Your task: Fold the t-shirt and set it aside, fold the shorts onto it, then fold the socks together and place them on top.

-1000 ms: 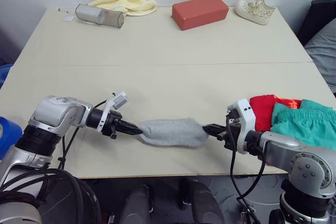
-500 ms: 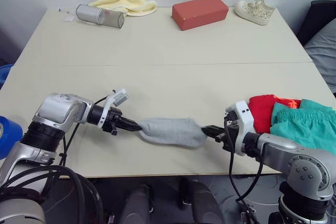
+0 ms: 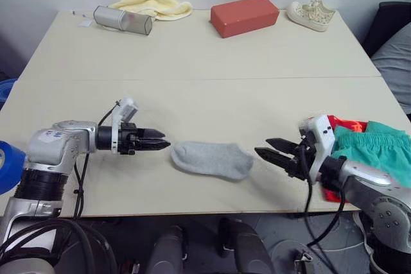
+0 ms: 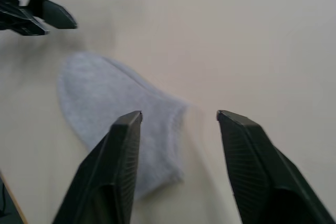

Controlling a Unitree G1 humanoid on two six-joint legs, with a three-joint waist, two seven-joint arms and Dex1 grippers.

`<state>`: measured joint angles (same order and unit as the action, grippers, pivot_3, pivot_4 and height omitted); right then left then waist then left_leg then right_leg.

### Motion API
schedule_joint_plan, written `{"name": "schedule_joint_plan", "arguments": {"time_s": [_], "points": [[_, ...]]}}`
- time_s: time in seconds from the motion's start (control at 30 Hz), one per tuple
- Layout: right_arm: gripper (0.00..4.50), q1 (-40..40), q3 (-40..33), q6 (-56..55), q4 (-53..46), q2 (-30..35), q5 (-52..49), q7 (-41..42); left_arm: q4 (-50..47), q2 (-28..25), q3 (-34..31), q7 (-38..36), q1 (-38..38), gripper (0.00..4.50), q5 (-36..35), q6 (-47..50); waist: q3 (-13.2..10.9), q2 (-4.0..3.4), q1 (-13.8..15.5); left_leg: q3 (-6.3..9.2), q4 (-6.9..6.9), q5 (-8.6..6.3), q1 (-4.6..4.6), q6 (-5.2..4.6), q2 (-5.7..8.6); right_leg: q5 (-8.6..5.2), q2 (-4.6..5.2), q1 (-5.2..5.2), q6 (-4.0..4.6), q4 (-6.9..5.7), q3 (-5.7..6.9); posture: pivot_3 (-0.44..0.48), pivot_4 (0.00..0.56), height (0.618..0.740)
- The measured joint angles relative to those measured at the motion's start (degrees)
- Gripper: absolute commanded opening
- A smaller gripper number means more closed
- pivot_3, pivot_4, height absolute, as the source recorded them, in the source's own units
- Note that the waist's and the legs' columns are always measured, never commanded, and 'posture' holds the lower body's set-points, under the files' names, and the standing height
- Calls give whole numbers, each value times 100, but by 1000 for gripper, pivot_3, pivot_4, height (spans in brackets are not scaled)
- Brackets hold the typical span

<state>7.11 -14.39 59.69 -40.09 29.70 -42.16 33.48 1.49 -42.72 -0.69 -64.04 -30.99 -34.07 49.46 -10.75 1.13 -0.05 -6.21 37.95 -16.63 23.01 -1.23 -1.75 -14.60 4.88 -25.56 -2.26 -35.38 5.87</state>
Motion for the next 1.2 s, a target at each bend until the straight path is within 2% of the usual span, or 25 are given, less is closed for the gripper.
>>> {"name": "schedule_joint_plan", "arguments": {"time_s": [0.13,0.17,0.2,0.27,0.4,0.53,0.77,1.03,1.13,1.2], "points": [[16,-149,1178,-1374,67,59,834,410,-475,479,117,38,220,515,73,-649,0,0,4,-1,7,3,-7,3,4,1,-1,7,-2,-5,-4,0,150,740],[0,-189,1569,-1839,198,128,1212,515,-567,679,222,102,312,141,155,-861,0,0,3,-3,8,3,-6,2,5,2,0,8,-5,-3,-4,0,150,740],[0,-201,1869,-2169,355,131,1493,568,-589,866,347,178,369,7,237,-1024,0,2,7,-2,15,4,-3,1,5,3,-1,8,-6,-5,-3,0,150,740],[0,-208,2299,-2776,749,92,2015,571,-541,1063,623,329,475,7,560,-1421,0,3,10,-3,20,5,-3,0,6,5,-1,8,-7,-7,-4,0,150,740],[0,-181,2595,-3570,1564,-45,2650,505,-74,1280,877,655,484,7,1257,-2252,0,4,7,-8,23,9,-9,0,3,9,-3,8,0,-15,-8,0,150,740],[0,-180,2546,-4091,2058,-99,2882,508,179,1410,994,951,661,7,1658,-2639,0,4,-1,-8,23,10,-12,2,-4,12,-6,8,5,-17,-7,0,150,740],[0,-564,1968,-4278,2248,-47,2732,594,115,1334,946,990,965,7,1723,-2818,1,3,18,-5,21,9,-19,3,-4,12,1,14,6,-18,-5,0,150,740],[0,-1137,1229,-4628,2355,100,2557,720,168,1345,789,1011,1129,7,1696,-3101,1,3,-3,-14,11,2,-74,14,-20,3,-8,61,22,-9,-6,0,150,740],[0,-1348,789,-4469,1929,89,1943,733,73,1496,476,796,1197,7,1303,-3301,0,4,21,-11,10,0,-66,19,-26,1,-12,55,24,-11,-5,0,150,740],[0,-1498,450,-3839,1288,90,1093,588,-203,1402,334,607,1190,7,1067,-3277,0,4,26,-5,10,-4,-69,27,-31,1,-15,58,25,-14,-6,0,150,740]]}}
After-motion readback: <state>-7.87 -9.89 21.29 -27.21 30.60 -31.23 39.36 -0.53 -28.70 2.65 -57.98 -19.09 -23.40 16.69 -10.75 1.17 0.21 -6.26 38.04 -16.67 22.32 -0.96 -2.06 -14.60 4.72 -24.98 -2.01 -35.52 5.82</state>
